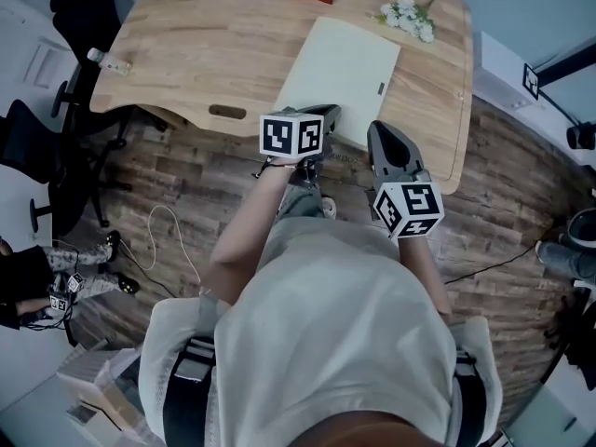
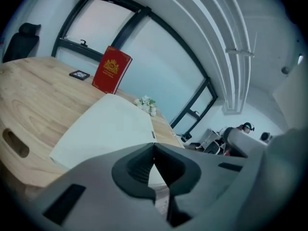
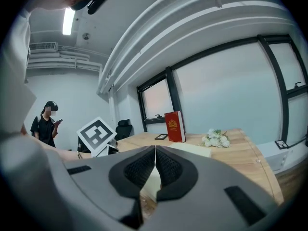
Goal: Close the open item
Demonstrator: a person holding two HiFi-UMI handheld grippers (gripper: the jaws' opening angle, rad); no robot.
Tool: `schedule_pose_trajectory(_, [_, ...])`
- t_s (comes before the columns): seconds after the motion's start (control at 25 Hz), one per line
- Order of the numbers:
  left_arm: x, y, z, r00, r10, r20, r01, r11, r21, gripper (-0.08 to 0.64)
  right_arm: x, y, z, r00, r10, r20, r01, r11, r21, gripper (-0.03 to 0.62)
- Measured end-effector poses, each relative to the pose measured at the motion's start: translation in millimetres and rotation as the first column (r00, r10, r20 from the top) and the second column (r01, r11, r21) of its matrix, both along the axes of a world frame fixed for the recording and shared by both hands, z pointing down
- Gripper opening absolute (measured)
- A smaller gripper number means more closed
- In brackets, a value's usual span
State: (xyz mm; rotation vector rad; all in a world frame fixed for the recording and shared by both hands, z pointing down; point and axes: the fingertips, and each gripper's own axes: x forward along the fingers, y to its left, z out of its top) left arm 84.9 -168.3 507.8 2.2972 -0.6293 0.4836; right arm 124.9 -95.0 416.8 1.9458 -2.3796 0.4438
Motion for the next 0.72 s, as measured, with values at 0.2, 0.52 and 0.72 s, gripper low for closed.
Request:
schedule_pose_trajectory(0.2, [-33.3, 7.7, -26.5, 0.991, -0.11, -0.075, 0.113, 0.993, 0.031, 0.021, -12.1, 4.4, 1.3, 0.999, -0.038, -0.001, 0.038, 0.999, -0.003, 0.02])
schedule_pose_trajectory(0.52, [-80.5, 19.5, -61.3, 0.956, -0.245, -0.16, 0.26, 0.963, 0.075, 0.02, -26.8, 3.5, 1.7, 0.995, -0.095, 0.002, 0.095, 0.995, -0.002, 0.02])
schedule_pose_trajectory(0.72, [-104.0, 28.9, -72.6, 0.944, -0.279, -0.176, 0.301, 0.946, 0.116, 0.021, -39.3, 0.2, 3.4, 0.992, -0.128, 0.01, 0.129, 0.992, -0.005, 0.02])
